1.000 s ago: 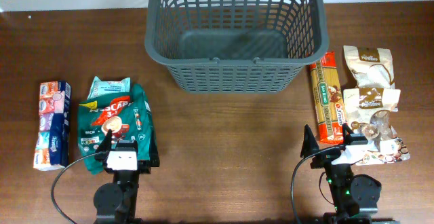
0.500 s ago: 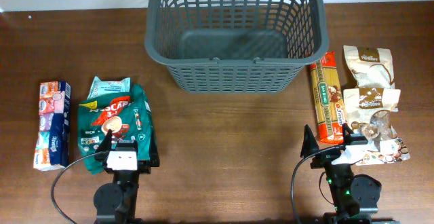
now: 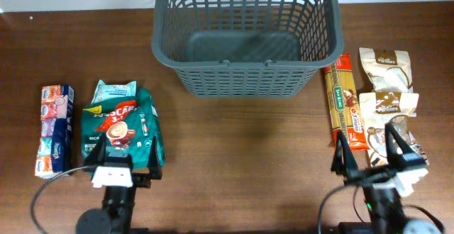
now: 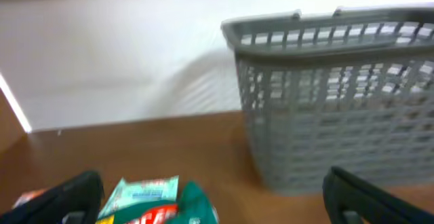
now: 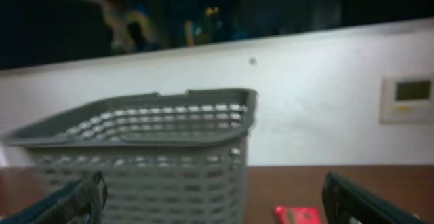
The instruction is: Pack container
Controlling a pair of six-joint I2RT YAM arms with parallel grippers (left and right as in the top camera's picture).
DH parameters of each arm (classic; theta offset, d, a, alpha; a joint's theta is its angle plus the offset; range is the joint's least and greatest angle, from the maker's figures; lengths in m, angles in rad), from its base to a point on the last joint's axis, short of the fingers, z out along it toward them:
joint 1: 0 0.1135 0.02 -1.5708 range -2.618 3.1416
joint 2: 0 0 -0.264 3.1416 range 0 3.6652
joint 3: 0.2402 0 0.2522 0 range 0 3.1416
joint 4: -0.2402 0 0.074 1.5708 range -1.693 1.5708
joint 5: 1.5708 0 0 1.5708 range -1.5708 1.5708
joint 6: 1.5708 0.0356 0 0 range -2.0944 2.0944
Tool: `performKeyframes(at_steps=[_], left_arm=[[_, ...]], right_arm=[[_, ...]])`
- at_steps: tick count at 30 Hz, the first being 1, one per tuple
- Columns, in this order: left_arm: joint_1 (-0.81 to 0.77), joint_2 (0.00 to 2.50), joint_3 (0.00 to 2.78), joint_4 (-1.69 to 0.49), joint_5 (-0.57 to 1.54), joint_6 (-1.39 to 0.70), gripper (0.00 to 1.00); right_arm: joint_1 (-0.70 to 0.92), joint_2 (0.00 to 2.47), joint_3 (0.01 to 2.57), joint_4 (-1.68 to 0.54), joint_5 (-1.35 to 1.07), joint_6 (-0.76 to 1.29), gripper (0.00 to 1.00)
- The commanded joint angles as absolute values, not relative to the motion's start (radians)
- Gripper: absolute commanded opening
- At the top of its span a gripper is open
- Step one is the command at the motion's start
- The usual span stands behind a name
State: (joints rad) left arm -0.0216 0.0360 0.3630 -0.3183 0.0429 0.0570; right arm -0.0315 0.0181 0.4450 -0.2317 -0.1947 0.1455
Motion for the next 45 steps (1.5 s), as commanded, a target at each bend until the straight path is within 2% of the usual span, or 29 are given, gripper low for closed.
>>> performKeyframes(at_steps=[1,9,13,17,24,28,30,34,35,39,42,45], left_arm=[[-0.025,0.082,0.511,-0.366,0.111,0.014,0.99],[-0.025,0.279,0.957,-0.69,0.181,0.015,0.99],[-0.025,0.378,1.187,-0.859,0.175,0.016,0.99],[-0.025,0.435,1.342,-0.916,0.192,0.016,0.99],[-0.025,0.51,1.487,-1.112,0.174,0.025,0.99],[-0.025,0.567,1.605,-1.291,0.098,0.048,0.99],[-0.025,0.598,1.674,-1.365,0.053,0.055,0.99],[-0.025,0.669,1.825,-1.524,-0.047,0.058,0.99],[-0.025,0.689,1.867,-1.584,-0.077,0.058,0.99],[-0.025,0.691,1.879,-1.637,-0.112,0.058,0.99],[-0.025,0.692,1.879,-1.685,-0.149,0.058,0.99],[-0.025,0.69,1.878,-1.687,-0.156,0.058,0.99]], right_arm=[[-0.025,0.013,0.6,-0.346,-0.301,0.14,0.99],[-0.026,0.023,1.063,-0.816,-0.304,0.136,0.99],[-0.026,0.025,1.251,-0.798,-0.247,0.117,0.99],[-0.026,0.041,1.346,-0.716,-0.146,0.116,0.99],[-0.026,0.287,1.485,-1.002,0.007,0.069,0.99],[0.021,0.512,1.621,-1.181,0.264,0.024,0.99],[0.068,0.634,1.694,-1.272,0.5,0.014,0.99],[0.178,0.822,1.795,-1.442,0.805,0.017,0.99],[0.198,0.872,1.797,-1.501,0.901,0.13,0.99],[0.195,0.928,1.794,-1.6,0.901,0.312,0.99],[0.195,0.95,1.785,-1.672,0.854,0.447,0.99],[0.195,0.953,1.766,-1.699,0.762,0.499,0.99]])
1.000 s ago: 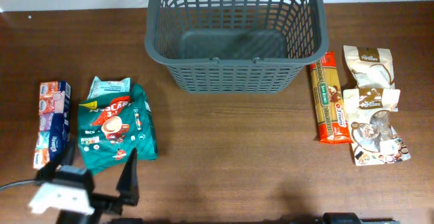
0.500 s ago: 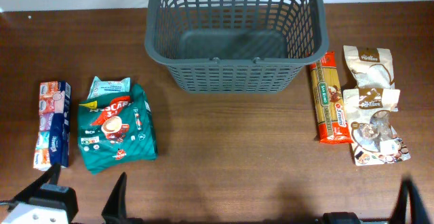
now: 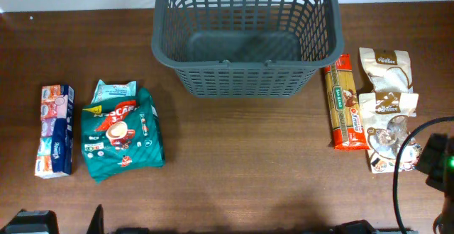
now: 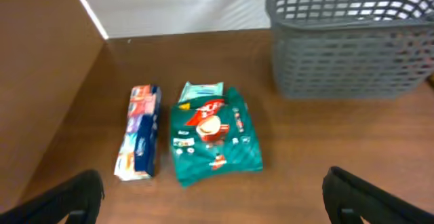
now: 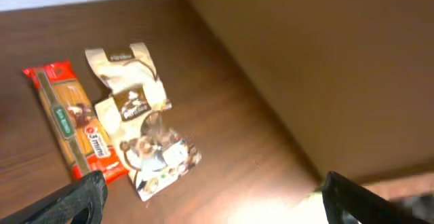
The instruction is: Pack container
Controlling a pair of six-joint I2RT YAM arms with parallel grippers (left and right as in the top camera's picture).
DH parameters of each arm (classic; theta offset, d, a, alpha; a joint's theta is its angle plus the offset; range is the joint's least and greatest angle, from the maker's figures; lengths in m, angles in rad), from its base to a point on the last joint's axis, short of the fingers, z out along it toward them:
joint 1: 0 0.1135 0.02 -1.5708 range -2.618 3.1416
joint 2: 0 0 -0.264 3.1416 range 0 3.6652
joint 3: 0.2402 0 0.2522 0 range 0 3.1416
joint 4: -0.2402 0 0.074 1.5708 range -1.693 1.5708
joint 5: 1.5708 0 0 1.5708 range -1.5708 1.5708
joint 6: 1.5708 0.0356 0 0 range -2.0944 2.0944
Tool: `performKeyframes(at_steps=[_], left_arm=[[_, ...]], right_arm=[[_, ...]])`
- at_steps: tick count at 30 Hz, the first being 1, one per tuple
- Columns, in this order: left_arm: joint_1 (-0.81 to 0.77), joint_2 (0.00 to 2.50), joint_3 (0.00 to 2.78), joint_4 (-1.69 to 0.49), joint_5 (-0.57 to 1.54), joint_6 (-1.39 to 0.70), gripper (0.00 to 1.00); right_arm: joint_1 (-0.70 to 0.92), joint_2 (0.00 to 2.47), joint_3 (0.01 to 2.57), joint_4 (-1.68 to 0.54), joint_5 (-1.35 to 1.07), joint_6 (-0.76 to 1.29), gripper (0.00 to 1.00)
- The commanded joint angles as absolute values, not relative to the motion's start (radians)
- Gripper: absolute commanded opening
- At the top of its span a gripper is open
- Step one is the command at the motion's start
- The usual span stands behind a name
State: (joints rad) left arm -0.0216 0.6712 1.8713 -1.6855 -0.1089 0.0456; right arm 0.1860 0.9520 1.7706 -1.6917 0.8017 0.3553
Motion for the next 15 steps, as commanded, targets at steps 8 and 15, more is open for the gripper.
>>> performKeyframes(at_steps=[8,15], left_arm=[[-0.045,0.689,1.877,-1.687,-0.166,0.058,0.99],[-0.094,0.687,1.877,-1.687,-0.183,0.058,0.99]], right_arm=[[0.195,0.951,1.646,-1.665,0.74,0.544,0.99],[0.15,0.962,1.453,-1.5,0.73,0.544,0.99]])
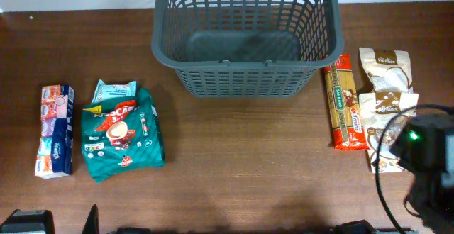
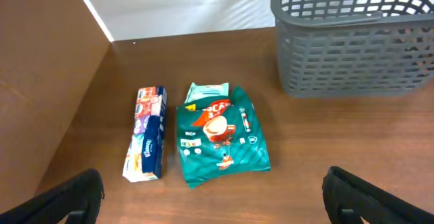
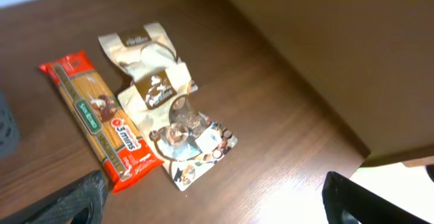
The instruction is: Pack container
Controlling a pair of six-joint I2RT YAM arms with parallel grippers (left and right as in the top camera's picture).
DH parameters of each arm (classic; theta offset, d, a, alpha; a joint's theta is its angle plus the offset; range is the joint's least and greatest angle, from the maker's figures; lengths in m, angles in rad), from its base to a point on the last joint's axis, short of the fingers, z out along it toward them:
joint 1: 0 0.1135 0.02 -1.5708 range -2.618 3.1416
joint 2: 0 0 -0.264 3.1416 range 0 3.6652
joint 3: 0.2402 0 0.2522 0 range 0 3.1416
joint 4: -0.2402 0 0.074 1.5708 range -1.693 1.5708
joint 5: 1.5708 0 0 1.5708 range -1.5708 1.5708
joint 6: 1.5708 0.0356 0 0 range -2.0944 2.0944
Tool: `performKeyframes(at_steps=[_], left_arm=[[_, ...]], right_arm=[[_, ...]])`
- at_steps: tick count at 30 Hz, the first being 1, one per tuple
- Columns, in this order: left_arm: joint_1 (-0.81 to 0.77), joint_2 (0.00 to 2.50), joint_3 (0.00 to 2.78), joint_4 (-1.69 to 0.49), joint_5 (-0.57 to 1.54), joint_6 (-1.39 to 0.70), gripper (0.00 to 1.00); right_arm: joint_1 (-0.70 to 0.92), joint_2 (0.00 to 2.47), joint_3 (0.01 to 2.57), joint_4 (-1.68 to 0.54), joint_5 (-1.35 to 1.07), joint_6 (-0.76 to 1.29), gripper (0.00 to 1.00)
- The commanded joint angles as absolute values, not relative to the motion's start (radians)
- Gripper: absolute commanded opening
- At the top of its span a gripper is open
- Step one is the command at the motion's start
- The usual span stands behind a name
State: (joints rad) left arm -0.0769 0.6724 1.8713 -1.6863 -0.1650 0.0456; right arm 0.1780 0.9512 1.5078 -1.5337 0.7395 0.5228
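An empty grey basket (image 1: 245,35) stands at the back centre. Left of it lie a green coffee bag (image 1: 120,135) and a tissue pack (image 1: 55,130), also seen as bag (image 2: 220,139) and pack (image 2: 147,139). On the right lie a red spaghetti pack (image 1: 345,103), two cream snack bags (image 1: 384,85) and a printed pouch (image 3: 193,139). My left gripper (image 2: 213,183) is open high above the table's front left. My right gripper (image 3: 213,187) is open high over the right-hand items, and its arm (image 1: 429,159) hides part of the pouch from overhead.
The table's left edge meets a brown side panel (image 2: 41,81). A similar panel (image 3: 339,41) rises on the right. A white wall (image 2: 176,7) runs behind the basket.
My right arm has shifted left, from the table's right edge to over the printed pouch. The left wrist view has changed only slightly. Both grippers stay open and no item has moved.
At first both grippers sat low at the table's front, facing the basket: the left behind the coffee bag, the right beside the spaghetti and pouch. Then both were high and drawn back, looking down on the items. Now the right arm hangs over the pouch.
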Motion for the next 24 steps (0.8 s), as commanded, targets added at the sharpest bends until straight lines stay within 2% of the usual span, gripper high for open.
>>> performKeyframes(at_steps=[1,5,9,10,15,24], left_arm=[[-0.098,0.687,1.877,-1.687,-0.183,0.058,0.99],[-0.117,0.687,1.877,-1.687,-0.18,0.058,0.99],[-0.138,0.686,1.877,-1.687,-0.181,0.058,0.99],[-0.138,0.686,1.877,-1.687,-0.181,0.058,0.99],[-0.138,0.686,1.877,-1.687,-0.181,0.058,0.99],[-0.138,0.686,1.877,-1.687,-0.179,0.057,0.99]], right_arm=[[0.121,0.97,1.436,-1.475,0.698,0.544,0.99],[-0.043,1.022,1.419,-1.39,0.513,0.519,0.99],[-0.27,1.09,1.419,-1.306,0.191,0.258,0.99],[-0.355,1.116,1.42,-1.288,0.026,0.206,0.99],[-0.522,1.161,1.421,-1.232,-0.399,-0.012,0.99],[-0.564,1.215,1.421,-1.244,-0.434,-0.03,0.99]])
